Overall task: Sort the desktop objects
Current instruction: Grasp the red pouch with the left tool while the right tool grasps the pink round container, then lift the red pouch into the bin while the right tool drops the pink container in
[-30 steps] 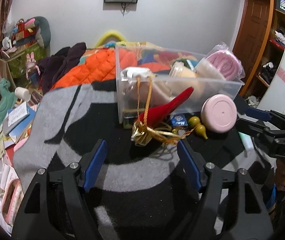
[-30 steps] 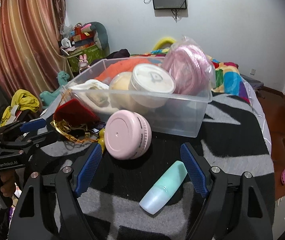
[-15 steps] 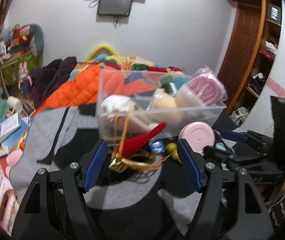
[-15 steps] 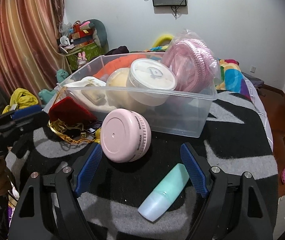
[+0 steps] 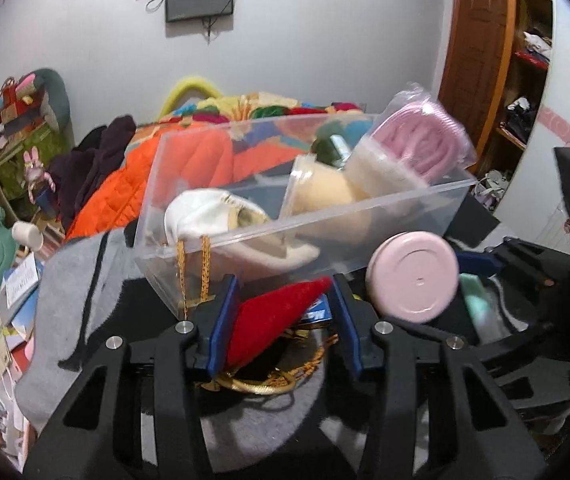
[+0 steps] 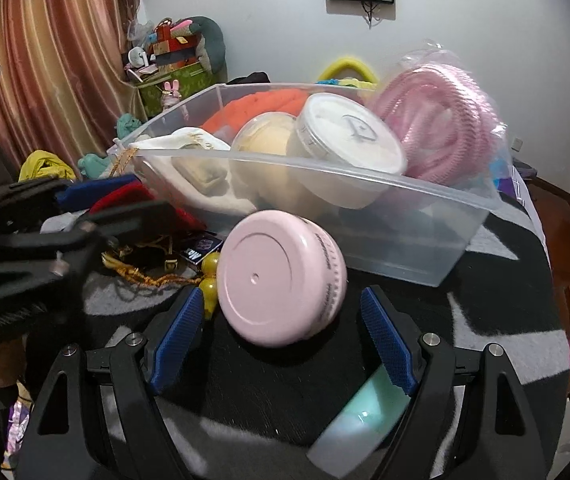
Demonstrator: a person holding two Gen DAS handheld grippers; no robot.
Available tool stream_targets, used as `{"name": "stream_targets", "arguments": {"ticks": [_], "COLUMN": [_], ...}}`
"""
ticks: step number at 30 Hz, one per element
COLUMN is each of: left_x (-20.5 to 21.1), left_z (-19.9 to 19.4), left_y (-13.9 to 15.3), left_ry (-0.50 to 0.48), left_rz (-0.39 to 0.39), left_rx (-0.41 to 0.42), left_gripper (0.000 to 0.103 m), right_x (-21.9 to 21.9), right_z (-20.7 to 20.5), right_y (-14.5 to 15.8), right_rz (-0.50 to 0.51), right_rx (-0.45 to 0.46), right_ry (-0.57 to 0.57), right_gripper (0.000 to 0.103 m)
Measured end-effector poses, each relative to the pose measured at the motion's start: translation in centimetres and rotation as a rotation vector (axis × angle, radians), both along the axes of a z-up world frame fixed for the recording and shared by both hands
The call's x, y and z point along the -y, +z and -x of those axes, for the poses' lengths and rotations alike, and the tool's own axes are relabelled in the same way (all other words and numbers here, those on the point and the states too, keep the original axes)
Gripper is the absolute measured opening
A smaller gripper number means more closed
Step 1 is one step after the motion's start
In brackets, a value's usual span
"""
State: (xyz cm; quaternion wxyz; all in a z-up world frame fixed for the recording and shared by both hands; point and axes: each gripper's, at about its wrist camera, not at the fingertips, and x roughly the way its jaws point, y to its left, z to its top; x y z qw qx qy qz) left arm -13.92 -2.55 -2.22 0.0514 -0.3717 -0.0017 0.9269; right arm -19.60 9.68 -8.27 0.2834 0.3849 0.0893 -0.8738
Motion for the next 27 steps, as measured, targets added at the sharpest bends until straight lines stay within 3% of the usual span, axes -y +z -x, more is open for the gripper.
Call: {"name": "stream_targets", "arguments": {"ticks": [4,6,7,11,13,17,21,27], "left_x": [0.5,0.5,0.6,1.0,1.1,0.4,-0.1,0.1], "left_z": [0.4,0.4,0.4,-0.2,-0.6,-1.8,-2.8,-4.1], "left_y": [-0.8,-1.1,-1.2,-1.5,-1.3,-0.5,0.7,3.6], "left_ry": [0.011,0.014,0.016,0.018,0.020,0.001,-0.025,-0.060], "left_rz": [-0.030,-0.031,-0.034,-0.063,-0.069,-0.049,-0.075,-0.181], "left_rx": [0.013,0.014,0.013,0.014,0.004,-0.037,-0.067,-0.113], "left_gripper": [0.044,0.041,0.036,0.011,0.005,0.003,0.003,0.003], "right_x": [0.7,0.8,0.7,0.3,-0.1,-1.0,-1.6,-2.9], "right_z": [0.4,0.3,0.3,0.4,0.1,-0.6,-1.1,-1.7], "right_y": [-0.5,-0.6,-0.5,-0.4,-0.2,0.5,1.5,3.2], "right_rz": [-0.006,-0.004,0.002,0.029,0.046,0.078,0.110,0.164], "right_rx": [0.015,0.013,0.012,0.017,0.005,-0.001,-0.008,-0.028], "right_ry": [0.012,0.019,0.021,0.016,0.014,0.017,0.017,0.021], "right_gripper": [0.076,0.068,0.061,0.061,0.061,0.061,0.061,0.061]}}
